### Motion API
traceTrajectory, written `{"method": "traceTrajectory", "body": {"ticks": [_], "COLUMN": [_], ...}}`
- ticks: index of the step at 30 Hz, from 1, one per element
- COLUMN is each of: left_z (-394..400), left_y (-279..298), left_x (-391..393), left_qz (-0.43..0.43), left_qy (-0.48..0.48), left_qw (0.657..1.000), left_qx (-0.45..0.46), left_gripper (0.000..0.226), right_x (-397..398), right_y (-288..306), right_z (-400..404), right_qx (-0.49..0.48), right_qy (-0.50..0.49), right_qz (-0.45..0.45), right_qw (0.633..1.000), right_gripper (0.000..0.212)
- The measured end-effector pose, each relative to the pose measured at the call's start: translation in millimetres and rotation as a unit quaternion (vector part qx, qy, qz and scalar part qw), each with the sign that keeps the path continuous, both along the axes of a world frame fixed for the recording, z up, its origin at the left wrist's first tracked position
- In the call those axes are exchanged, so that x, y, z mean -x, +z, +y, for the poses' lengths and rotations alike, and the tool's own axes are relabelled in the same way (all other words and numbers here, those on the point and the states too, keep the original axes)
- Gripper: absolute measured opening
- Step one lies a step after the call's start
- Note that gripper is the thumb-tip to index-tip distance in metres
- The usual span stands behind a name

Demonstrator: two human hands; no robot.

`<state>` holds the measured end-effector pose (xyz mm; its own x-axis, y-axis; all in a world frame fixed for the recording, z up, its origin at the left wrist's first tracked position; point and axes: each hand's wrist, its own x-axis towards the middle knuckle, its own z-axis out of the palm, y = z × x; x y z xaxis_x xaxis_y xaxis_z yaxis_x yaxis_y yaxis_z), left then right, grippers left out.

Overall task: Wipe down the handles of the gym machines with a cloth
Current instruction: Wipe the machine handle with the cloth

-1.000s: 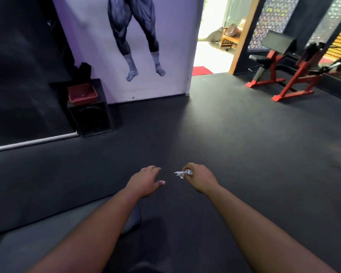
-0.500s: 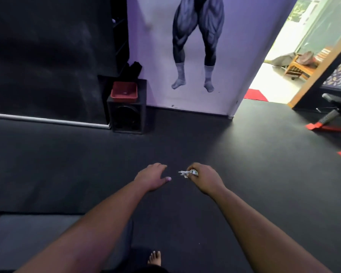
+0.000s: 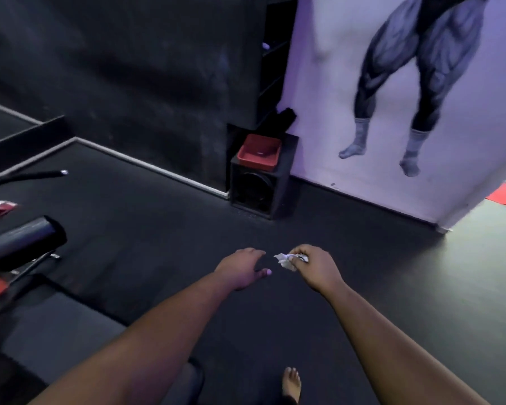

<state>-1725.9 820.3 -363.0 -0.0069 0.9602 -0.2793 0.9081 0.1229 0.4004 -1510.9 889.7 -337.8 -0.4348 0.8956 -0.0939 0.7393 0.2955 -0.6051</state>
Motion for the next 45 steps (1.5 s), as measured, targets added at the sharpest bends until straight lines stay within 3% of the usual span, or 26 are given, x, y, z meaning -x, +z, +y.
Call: {"method": "traceTrajectory", "body": {"ticks": [2, 5, 9, 12, 18, 20, 22, 25, 27, 29, 31, 33, 35, 36, 38, 41, 45], "left_z": [21, 43, 58, 61, 55, 52, 52, 63, 72, 80, 87, 91, 93, 95, 97, 100, 100], "left_y": [-3, 6, 29, 42, 49, 47, 44, 37, 36, 40, 48, 52, 52, 50, 44, 42, 45], "left_x": [14, 31, 47, 60, 111, 133, 157, 198, 222, 243, 265, 289, 306, 314, 327, 344, 365], "left_qz": [-0.007, -0.093, -0.256, -0.317, -0.353, -0.366, -0.379, -0.436, -0.478, -0.498, -0.491, -0.462, -0.43, -0.421, -0.401, -0.369, -0.327], "left_qy": [0.061, 0.167, 0.313, 0.397, 0.517, 0.545, 0.566, 0.6, 0.612, 0.616, 0.608, 0.584, 0.548, 0.55, 0.572, 0.577, 0.603], "left_qw": [0.998, 0.981, 0.907, 0.842, 0.741, 0.704, 0.67, 0.57, 0.499, 0.456, 0.465, 0.518, 0.592, 0.604, 0.6, 0.621, 0.609], "left_qx": [-0.01, -0.033, -0.121, -0.182, -0.243, -0.27, -0.294, -0.354, -0.386, -0.407, -0.416, -0.421, -0.406, -0.395, -0.39, -0.382, -0.399], "left_gripper": [0.068, 0.055, 0.016, 0.019, 0.021, 0.023, 0.02, 0.012, 0.018, 0.02, 0.015, 0.017, 0.021, 0.018, 0.012, 0.011, 0.031], "right_x": [29, 73, 126, 158, 233, 258, 286, 321, 341, 361, 382, 407, 429, 442, 463, 494, 528], "right_y": [-7, -2, 4, 10, 11, 15, 20, 24, 24, 21, 12, 5, 7, 12, 25, 36, 31], "right_z": [40, 84, 122, 139, 165, 169, 172, 177, 181, 185, 196, 207, 208, 204, 191, 182, 201], "right_qx": [-0.023, 0.045, 0.143, 0.186, 0.159, 0.21, 0.307, 0.378, 0.374, 0.347, 0.289, 0.189, 0.128, 0.128, 0.131, 0.085, 0.067], "right_qy": [0.047, 0.097, 0.162, 0.2, 0.223, 0.182, 0.166, 0.185, 0.21, 0.232, 0.273, 0.333, 0.333, 0.323, 0.339, 0.406, 0.393], "right_qz": [0.031, 0.124, 0.214, 0.249, 0.214, 0.241, 0.283, 0.302, 0.264, 0.189, 0.1, 0.027, 0.068, 0.118, 0.182, 0.161, 0.158], "right_qw": [0.998, 0.987, 0.953, 0.929, 0.938, 0.93, 0.893, 0.855, 0.864, 0.889, 0.912, 0.924, 0.932, 0.93, 0.914, 0.896, 0.903], "right_gripper": [0.007, 0.007, 0.005, 0.005, 0.008, 0.013, 0.016, 0.018, 0.02, 0.018, 0.014, 0.013, 0.011, 0.009, 0.009, 0.013, 0.002]}}
